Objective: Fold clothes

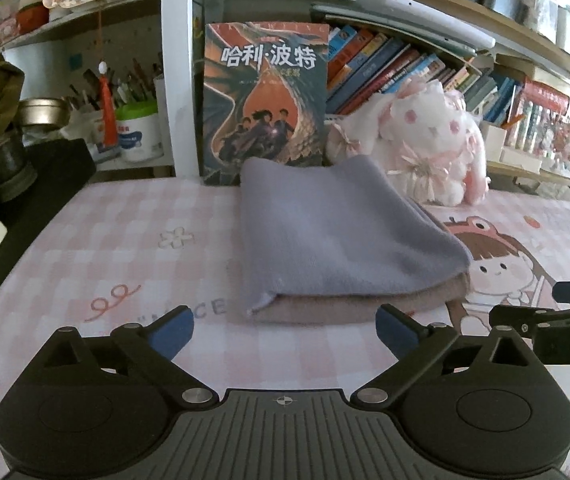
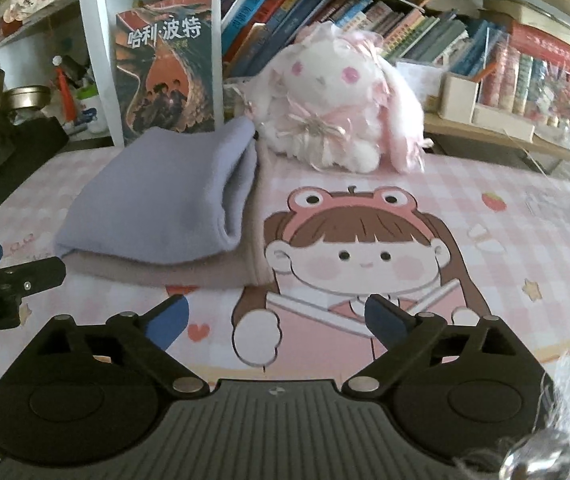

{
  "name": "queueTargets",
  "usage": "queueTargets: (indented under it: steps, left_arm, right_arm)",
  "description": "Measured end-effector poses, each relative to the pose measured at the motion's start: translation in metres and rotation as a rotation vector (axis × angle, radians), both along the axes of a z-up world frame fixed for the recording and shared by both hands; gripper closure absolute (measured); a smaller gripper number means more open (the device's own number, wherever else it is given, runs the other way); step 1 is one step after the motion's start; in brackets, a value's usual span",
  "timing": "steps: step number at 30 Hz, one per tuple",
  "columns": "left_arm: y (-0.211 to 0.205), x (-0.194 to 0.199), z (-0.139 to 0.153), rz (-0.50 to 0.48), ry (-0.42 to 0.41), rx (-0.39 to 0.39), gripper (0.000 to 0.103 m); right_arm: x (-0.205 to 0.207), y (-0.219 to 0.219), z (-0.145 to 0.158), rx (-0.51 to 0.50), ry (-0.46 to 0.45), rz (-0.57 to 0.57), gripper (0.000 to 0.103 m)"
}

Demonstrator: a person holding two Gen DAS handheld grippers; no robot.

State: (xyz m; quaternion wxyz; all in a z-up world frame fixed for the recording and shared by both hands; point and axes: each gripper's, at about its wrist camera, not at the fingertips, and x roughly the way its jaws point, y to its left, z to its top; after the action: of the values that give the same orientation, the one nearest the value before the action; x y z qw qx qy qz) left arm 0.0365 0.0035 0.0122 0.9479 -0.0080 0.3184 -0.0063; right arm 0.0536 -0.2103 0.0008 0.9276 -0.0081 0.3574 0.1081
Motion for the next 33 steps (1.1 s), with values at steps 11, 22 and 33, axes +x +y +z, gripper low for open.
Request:
queueTargets:
  steps: [11, 22, 33]
  left_arm:
    - [-0.005, -0.016, 0.0, 0.005, 0.002, -0.019, 0.003]
    - [-0.008, -0.017, -0.003, 0.001, 0.018, -0.006, 0.003]
    - [-0.009, -0.017, -0.006, 0.003, 0.026, 0.012, 0.003]
  right_arm:
    - [-0.012, -0.001, 0.003, -0.015, -0.015, -0.003, 0.007]
    - [-0.017, 0.003, 0.006, -0.025, -0.019, 0.005, 0.007]
    - [-0.019, 0.003, 0.005, -0.024, -0.015, -0.005, 0.007]
